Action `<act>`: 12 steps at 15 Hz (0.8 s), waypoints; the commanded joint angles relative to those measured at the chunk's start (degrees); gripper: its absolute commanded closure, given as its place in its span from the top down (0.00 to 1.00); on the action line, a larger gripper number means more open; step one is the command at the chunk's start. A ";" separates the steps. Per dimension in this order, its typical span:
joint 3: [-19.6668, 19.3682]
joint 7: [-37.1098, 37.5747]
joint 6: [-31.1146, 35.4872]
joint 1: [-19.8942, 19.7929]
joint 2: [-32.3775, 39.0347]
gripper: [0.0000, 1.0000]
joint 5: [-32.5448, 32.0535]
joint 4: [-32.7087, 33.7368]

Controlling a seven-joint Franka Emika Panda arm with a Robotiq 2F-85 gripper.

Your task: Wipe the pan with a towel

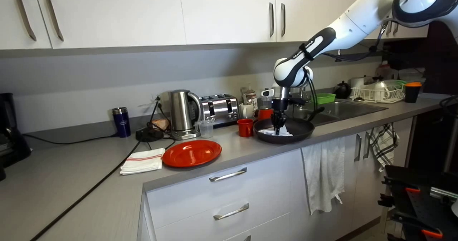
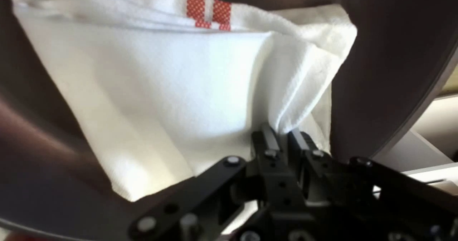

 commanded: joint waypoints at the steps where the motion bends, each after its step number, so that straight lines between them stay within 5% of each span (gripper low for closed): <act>1: 0.18 -1.49 -5.53 0.16 -0.90 0.07 0.38 0.18; 7: -2.40 -1.39 -23.23 0.17 1.25 0.07 -2.02 3.81; 12: -4.22 1.76 -19.45 0.87 1.17 0.07 -2.82 3.40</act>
